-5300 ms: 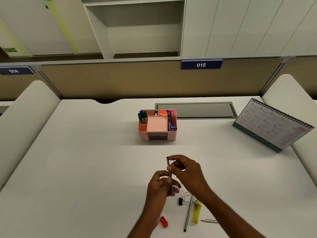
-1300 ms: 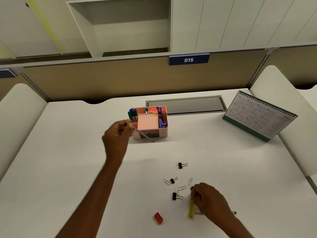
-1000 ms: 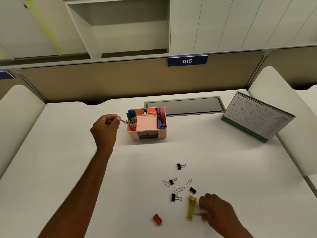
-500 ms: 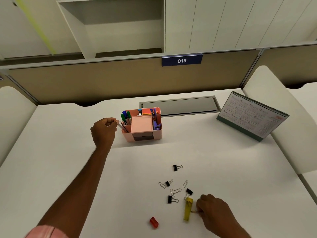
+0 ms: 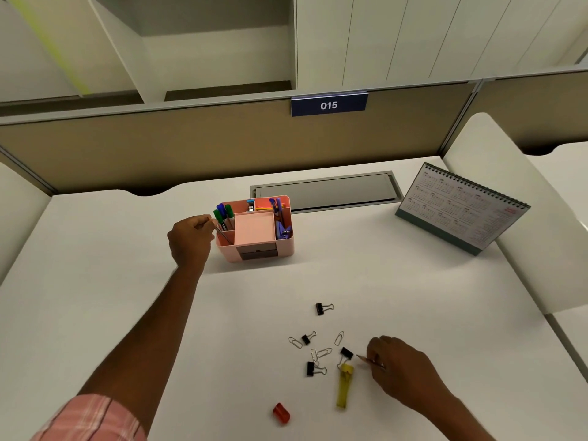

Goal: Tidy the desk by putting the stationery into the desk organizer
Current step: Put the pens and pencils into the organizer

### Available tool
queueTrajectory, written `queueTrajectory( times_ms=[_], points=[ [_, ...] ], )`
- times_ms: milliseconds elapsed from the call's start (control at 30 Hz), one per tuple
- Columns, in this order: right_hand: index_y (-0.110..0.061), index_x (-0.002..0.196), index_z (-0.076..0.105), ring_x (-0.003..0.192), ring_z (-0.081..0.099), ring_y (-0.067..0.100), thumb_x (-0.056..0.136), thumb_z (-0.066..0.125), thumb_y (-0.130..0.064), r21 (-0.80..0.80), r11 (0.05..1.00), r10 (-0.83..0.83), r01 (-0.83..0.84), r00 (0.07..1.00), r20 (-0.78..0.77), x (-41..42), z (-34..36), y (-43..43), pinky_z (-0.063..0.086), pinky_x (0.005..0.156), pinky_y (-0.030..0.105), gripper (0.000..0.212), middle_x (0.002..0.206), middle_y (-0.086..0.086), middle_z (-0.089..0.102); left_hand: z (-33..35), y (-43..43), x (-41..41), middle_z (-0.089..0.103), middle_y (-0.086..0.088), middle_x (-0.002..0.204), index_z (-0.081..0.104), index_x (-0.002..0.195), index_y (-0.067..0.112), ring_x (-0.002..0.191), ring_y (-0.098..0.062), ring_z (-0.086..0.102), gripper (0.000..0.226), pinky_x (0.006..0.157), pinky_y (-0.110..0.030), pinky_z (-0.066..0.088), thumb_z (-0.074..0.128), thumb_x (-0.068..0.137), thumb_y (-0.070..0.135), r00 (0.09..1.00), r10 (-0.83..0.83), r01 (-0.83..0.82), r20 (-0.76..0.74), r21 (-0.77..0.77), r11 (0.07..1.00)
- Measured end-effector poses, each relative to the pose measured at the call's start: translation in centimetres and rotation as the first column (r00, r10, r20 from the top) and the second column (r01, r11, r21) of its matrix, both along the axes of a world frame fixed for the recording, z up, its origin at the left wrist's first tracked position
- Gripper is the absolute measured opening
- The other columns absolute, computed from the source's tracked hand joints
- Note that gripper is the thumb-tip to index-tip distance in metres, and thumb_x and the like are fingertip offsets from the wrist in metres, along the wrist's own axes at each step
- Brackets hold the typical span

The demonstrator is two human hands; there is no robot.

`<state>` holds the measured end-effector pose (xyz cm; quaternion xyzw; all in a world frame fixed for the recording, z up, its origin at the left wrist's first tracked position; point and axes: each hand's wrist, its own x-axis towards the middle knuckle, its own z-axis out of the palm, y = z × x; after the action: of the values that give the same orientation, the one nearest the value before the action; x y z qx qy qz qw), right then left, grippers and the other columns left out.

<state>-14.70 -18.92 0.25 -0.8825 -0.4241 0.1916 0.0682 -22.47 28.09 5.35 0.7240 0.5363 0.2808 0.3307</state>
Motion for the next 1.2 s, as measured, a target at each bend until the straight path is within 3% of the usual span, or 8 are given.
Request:
queueTrajectory(
  times_ms=[233, 367, 433, 533, 667, 767, 867, 1200],
  points=[
    [-0.040, 0.098, 0.070, 0.081, 0.066, 0.004, 0.088, 0.071, -0.028, 0.192, 0.912, -0.273, 0.362, 0.886, -0.375, 0.8, 1.2, 2.0, 0.053, 0.069, 0.018, 0.015, 0.083, -0.018, 0.069, -0.9, 0.4, 0.1, 0.080, -0.011, 0.107, 0.078, 0.117, 0.008, 0.079, -0.023, 0.077, 0.029, 0.082, -0.044, 0.065, 0.076, 0.094, 0.026, 0.999, 0.032, -0.031, 0.015, -0.051, 0.998],
    [-0.028, 0.095, 0.078, 0.075, 0.071, 0.011, 0.088, 0.078, -0.014, 0.210, 0.741, -0.348, 0.638, 0.632, -0.693, 1.3, 2.3, 3.6, 0.058, 0.069, 0.023, 0.016, 0.083, -0.006, 0.077, -1.0, -0.2, -0.4, 0.078, -0.010, 0.113, 0.073, 0.126, 0.010, 0.089, -0.024, 0.077, 0.041, 0.089, -0.046, 0.063, 0.077, 0.092, 0.033, 0.996, 0.079, -0.077, 0.044, -0.060, 0.995],
    [-0.021, 0.097, 0.078, 0.078, 0.072, 0.019, 0.089, 0.077, -0.009, 0.182, 0.661, -0.321, 0.728, 0.493, -0.808, 1.6, 2.7, 4.3, 0.062, 0.071, 0.033, 0.014, 0.087, 0.005, 0.078, -0.6, -1.6, -0.5, 0.076, -0.009, 0.119, 0.072, 0.129, 0.010, 0.105, -0.024, 0.073, 0.043, 0.093, -0.035, 0.057, 0.076, 0.093, 0.034, 0.992, 0.114, -0.114, 0.049, -0.015, 0.993],
    [-0.012, 0.100, 0.075, 0.082, 0.072, 0.026, 0.089, 0.075, -0.005, 0.170, 0.579, -0.273, 0.797, 0.386, -0.881, 2.1, 3.2, 5.5, 0.062, 0.075, 0.040, 0.013, 0.092, 0.014, 0.077, 0.4, -5.4, -0.6, 0.076, -0.008, 0.115, 0.075, 0.124, 0.011, 0.104, -0.023, 0.071, 0.031, 0.082, -0.025, 0.049, 0.071, 0.096, 0.024, 0.991, 0.080, -0.089, 0.105, 0.079, 0.993],
    [-0.014, 0.103, 0.075, 0.085, 0.073, 0.022, 0.092, 0.075, -0.010, 0.216, 0.586, -0.220, 0.781, 0.410, -0.885, 2.2, 4.0, 7.2, 0.061, 0.076, 0.039, 0.012, 0.093, 0.010, 0.077, 1.3, -10.8, -1.5, 0.078, 0.006, 0.097, 0.080, 0.109, 0.020, 0.089, -0.012, 0.072, 0.020, 0.078, -0.027, 0.059, 0.076, 0.093, 0.030, 0.965, -0.063, 0.103, 0.254, -0.148, 0.984],
    [-0.018, 0.100, 0.077, 0.082, 0.071, 0.016, 0.095, 0.071, -0.012, 0.267, 0.643, -0.171, 0.718, 0.474, -0.864, 1.7, 4.9, 8.6, 0.060, 0.077, 0.036, 0.010, 0.092, 0.008, 0.077, 2.5, -15.0, -1.9, 0.080, 0.001, 0.088, 0.082, 0.103, 0.022, 0.072, -0.013, 0.070, 0.016, 0.071, -0.034, 0.060, 0.081, 0.089, 0.029, 0.909, -0.217, 0.360, 0.356, -0.408, 0.839],
    [-0.015, 0.097, 0.077, 0.081, 0.071, 0.020, 0.096, 0.069, -0.010, 0.296, 0.644, -0.110, 0.705, 0.468, -0.877, 1.0, 5.8, 10.1, 0.059, 0.076, 0.036, 0.009, 0.092, 0.014, 0.076, 3.0, -18.3, -2.3, 0.081, -0.002, 0.093, 0.082, 0.106, 0.021, 0.076, -0.019, 0.073, 0.019, 0.075, -0.038, 0.062, 0.082, 0.088, 0.027, 0.837, -0.382, 0.540, 0.392, -0.477, 0.693],
    [-0.009, 0.099, 0.073, 0.079, 0.074, 0.023, 0.091, 0.077, -0.013, 0.292, 0.616, -0.062, 0.731, 0.415, -0.907, -1.2, 6.0, 11.7, 0.059, 0.073, 0.034, 0.010, 0.089, 0.016, 0.076, 1.3, -21.1, -5.0, 0.080, -0.011, 0.097, 0.081, 0.105, 0.012, 0.086, -0.030, 0.075, 0.016, 0.082, -0.039, 0.063, 0.079, 0.091, 0.020, 0.829, -0.281, 0.535, 0.484, -0.537, 0.652]
  ],
)
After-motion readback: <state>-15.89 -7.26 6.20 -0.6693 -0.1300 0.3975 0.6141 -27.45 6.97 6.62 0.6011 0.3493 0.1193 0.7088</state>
